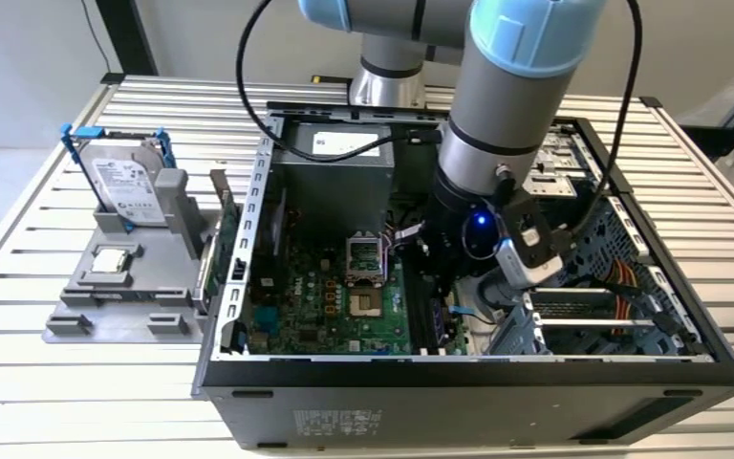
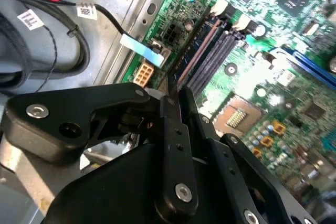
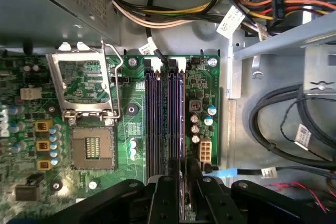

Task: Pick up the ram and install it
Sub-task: 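Insert the ram into the slot, then press down the ram until it locks into place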

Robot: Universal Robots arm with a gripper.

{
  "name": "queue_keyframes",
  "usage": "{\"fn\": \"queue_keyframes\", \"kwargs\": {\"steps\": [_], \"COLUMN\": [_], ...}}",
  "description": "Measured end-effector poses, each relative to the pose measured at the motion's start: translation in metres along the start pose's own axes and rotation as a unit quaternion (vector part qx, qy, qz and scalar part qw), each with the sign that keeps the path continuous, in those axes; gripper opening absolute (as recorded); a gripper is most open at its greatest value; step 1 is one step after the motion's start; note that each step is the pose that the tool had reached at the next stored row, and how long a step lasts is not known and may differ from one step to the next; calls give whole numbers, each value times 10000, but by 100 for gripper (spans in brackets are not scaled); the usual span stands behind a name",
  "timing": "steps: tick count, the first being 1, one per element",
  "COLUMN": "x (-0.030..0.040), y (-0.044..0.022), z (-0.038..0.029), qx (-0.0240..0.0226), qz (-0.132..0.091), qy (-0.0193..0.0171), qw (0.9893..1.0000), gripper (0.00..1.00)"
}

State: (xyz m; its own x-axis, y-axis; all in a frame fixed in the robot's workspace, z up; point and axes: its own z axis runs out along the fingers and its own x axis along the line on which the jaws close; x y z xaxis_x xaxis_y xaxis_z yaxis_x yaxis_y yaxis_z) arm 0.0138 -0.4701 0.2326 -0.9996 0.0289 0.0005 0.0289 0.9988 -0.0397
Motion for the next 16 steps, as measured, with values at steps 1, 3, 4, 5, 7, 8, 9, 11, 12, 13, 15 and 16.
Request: {"fn": "queue_keyframes", "kwargs": {"steps": [1,3,4,5,7,8,9,11,12,13,15,16], "x": [0,0,0,0,0,0,0,0,0,0,0,0], "y": [-2,-5,-5,-5,-5,-6,-6,-5,-5,-5,-5,-6], "z": [-48,-127,-133,-133,-133,-133,-134,-134,-134,-133,-134,-134], "qx": [2,2,0,0,-1,-2,-2,-3,-4,-5,-8,-9], "qz": [0,0,-1,0,0,0,0,-1,0,0,0,0], "qy": [0,0,0,0,0,0,0,0,0,0,0,0], "qw": [10000,10000,10000,10000,10000,10000,10000,10000,10000,10000,10000,10000], "gripper": [100,100,100,100,100,0,0,0,0,0,0,0]}}
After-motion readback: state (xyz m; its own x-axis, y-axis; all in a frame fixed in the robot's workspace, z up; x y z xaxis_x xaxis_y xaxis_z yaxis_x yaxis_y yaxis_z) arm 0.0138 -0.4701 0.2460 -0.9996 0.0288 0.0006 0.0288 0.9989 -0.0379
